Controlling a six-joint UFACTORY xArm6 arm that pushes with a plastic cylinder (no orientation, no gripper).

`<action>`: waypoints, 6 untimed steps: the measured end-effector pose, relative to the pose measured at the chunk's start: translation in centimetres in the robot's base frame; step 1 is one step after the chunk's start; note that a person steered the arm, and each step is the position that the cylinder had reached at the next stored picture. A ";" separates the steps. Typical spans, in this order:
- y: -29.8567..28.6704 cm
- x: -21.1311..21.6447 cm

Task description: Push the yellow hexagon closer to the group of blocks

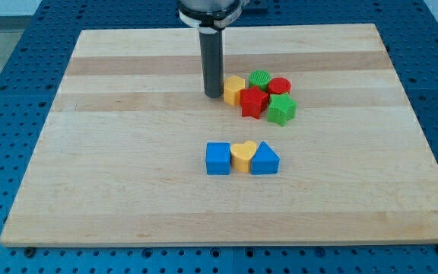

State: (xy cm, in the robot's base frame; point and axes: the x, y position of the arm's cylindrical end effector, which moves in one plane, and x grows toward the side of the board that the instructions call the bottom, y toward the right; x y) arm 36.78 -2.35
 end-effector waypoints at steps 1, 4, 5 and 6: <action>0.8 -0.1; 1.0 -0.5; 0.1 0.4; -2.1 3.4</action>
